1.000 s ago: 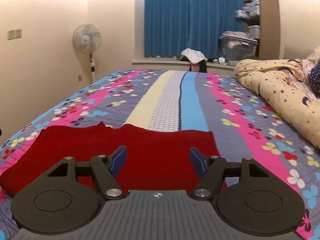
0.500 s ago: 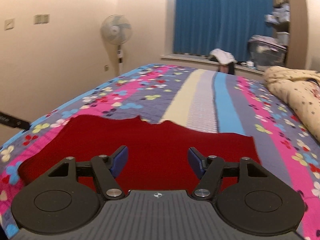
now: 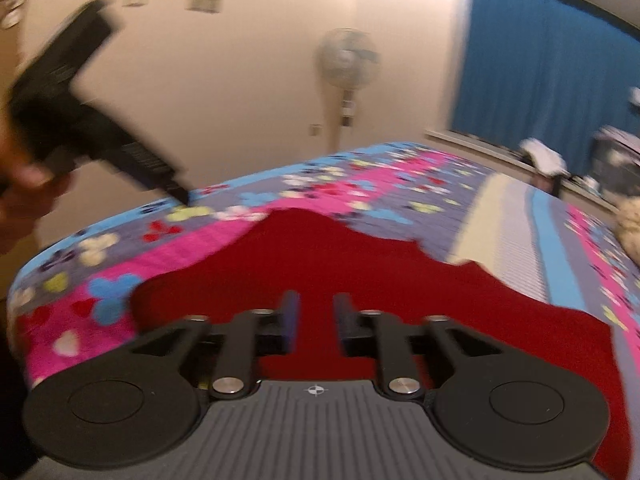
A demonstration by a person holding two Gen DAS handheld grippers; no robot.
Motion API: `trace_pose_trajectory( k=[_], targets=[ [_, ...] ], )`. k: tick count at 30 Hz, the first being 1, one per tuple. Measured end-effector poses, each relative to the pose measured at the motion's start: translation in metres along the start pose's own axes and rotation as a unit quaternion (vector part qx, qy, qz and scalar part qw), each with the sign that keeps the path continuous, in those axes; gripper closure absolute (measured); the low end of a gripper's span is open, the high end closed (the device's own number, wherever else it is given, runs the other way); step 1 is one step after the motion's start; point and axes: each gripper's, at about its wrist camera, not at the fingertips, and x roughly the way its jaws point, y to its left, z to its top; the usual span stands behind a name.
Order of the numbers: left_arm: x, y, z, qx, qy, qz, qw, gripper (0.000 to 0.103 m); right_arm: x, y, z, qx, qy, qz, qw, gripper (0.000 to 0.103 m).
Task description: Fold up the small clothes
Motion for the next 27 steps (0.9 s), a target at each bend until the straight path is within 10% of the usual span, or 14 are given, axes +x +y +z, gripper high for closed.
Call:
trace_pose_trajectory(
  k=[16,22,27],
  targets=[
    [0.022,0.024,0.004,-0.029,0.039,-0.001,0.9988,0.041,0.063,0.117,-0.026,-0.259,0.04,0.056,0.963,0.047],
    [0.049,0.035,0.013,-0.09,0.087,-0.068,0.9898,0.026,0.067,0.107,-0.016,-0.246,0.032,0.072,0.966,0.086],
    [0.084,0.034,0.027,-0.136,0.119,-0.153,0.9715,0.015,0.044,0.088,0.01,-0.197,-0.014,0.065,0.978,0.088]
  ],
)
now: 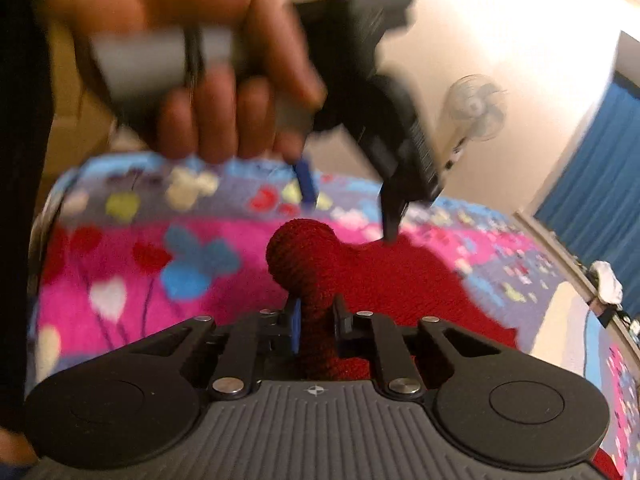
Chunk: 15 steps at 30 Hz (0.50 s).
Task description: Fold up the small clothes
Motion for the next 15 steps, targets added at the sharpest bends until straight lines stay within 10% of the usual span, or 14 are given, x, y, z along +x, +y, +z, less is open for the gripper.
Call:
trace_pose_trajectory(
  k=[5,11,13,15],
  targets=[
    [0.041,0.013,0.018,-0.055,0.058,-0.096,0.9922,0.012,-0.019,-0.022,0.009,0.037,-0.029,-0.017,0.999,0.089],
    [0.082,0.003,0.026,-0.047,0.093,-0.126,0.9866,0.014,-0.021,-0.019,0.005,0.037,-0.042,-0.018,0.998,0.089],
    [0.089,-0.001,0.028,-0.038,0.088,-0.139,0.9856,0.051,-0.022,-0.017,0.002,0.037,-0.045,-0.017,0.998,0.089],
    [0.091,-0.004,0.03,-0.032,0.077,-0.134,0.9874,0.066,-0.024,-0.018,0.003,0.04,-0.05,-0.015,0.998,0.089]
  ],
)
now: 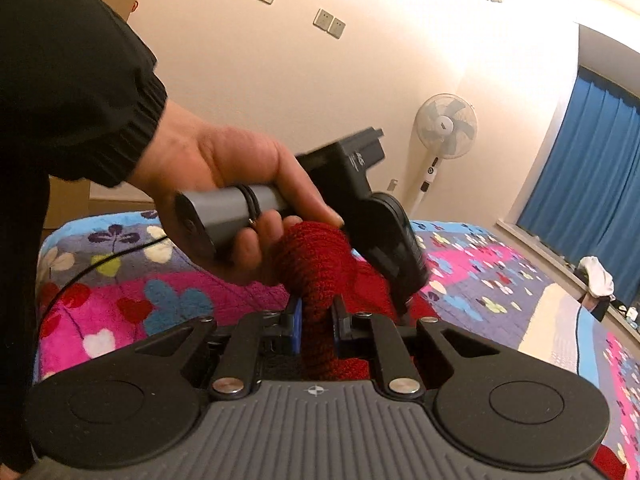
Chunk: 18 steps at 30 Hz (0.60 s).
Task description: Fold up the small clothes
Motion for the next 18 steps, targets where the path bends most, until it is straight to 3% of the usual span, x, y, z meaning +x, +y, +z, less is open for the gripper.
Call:
trace_pose_trajectory(
  k=[4,9,13,15,18],
  targets=[
    [-0.034,-0.023,0.0,0.044,-0.05,-0.014,0.9977,0.078,-0.002,0.004,-0.001,-0.004,-0.023,0.001,1.0,0.09],
    [-0.112,-0.031,-0.017,0.062,-0.127,-0.054,0.9884,0.079,-0.028,0.019,0.023,0.013,-0.069,0.004,0.998,0.09],
    [-0.14,-0.015,-0.032,0.031,-0.144,-0.048,0.988,0.079,-0.056,0.014,0.053,0.112,-0.089,0.016,0.99,0.09],
    [-0.134,-0.02,-0.038,0.022,-0.131,-0.021,0.9909,0.078,-0.057,0.003,0.054,0.176,-0.064,0.017,0.982,0.09],
    [-0.127,-0.028,-0.043,-0.003,-0.125,-0.004,0.9922,0.064,-0.061,-0.015,0.042,0.242,-0.033,0.002,0.97,0.09]
  ],
)
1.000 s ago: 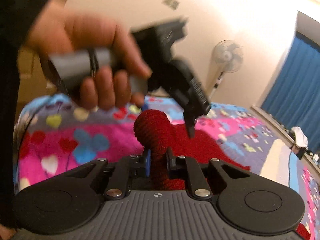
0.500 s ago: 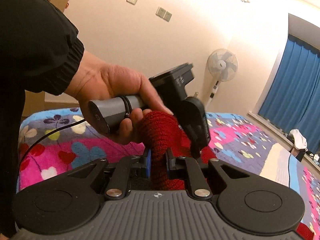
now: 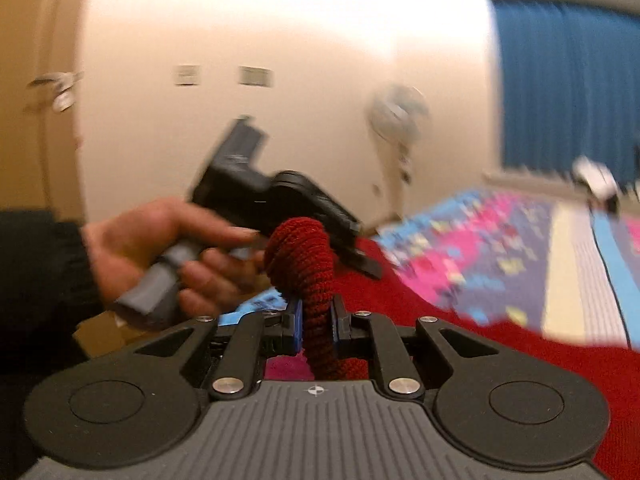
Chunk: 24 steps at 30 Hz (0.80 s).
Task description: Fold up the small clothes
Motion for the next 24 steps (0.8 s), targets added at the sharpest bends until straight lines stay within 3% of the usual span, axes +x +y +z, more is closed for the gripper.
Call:
trace_pose_trajectory(
  k=[2,4,6,8,12,14,15,16,17,21,22,24],
  targets=[
    [-0.012,-0.004,0.001,-0.023,-0.026,-0.041,0.9986,0.045,-0.008,-0.034,0.003,0.075,0.016,-0.03,0.997,0.09],
    [-0.038,-0.006,0.001,-0.041,-0.087,-0.108,0.9894,0.022,-0.022,-0.073,0.005,0.145,0.024,-0.071,0.987,0.091],
    [-0.057,-0.014,-0.006,-0.046,-0.133,-0.165,0.9763,0.021,-0.045,-0.119,-0.003,0.228,0.031,-0.114,0.966,0.091],
    [-0.057,-0.029,-0.017,-0.036,-0.127,-0.189,0.9731,0.021,-0.072,-0.159,-0.02,0.29,0.033,-0.168,0.942,0.092],
    [-0.019,-0.078,-0.046,0.047,-0.048,-0.152,0.9861,0.034,-0.115,-0.211,-0.073,0.339,0.068,-0.277,0.896,0.092],
    [0.005,-0.106,-0.066,0.116,-0.01,-0.126,0.9853,0.039,-0.119,-0.235,-0.103,0.378,0.125,-0.297,0.868,0.092],
    [0.017,-0.117,-0.078,0.148,0.005,-0.114,0.9825,0.042,-0.126,-0.245,-0.116,0.411,0.128,-0.294,0.853,0.091],
    [0.028,-0.13,-0.09,0.183,0.021,-0.101,0.9776,0.048,-0.132,-0.253,-0.124,0.438,0.116,-0.281,0.846,0.089],
    [0.038,-0.137,-0.103,0.211,0.032,-0.091,0.9728,0.05,-0.136,-0.258,-0.127,0.455,0.105,-0.265,0.844,0.086],
    [0.069,-0.157,-0.139,0.295,0.049,-0.069,0.9517,0.06,-0.145,-0.267,-0.127,0.473,0.079,-0.229,0.847,0.052],
    [0.075,-0.159,-0.144,0.308,0.052,-0.067,0.9475,0.061,-0.149,-0.271,-0.129,0.48,0.071,-0.223,0.846,0.052],
    [0.093,-0.165,-0.16,0.354,0.072,-0.047,0.9311,0.064,-0.145,-0.283,-0.126,0.49,0.073,-0.206,0.844,0.054]
  ],
)
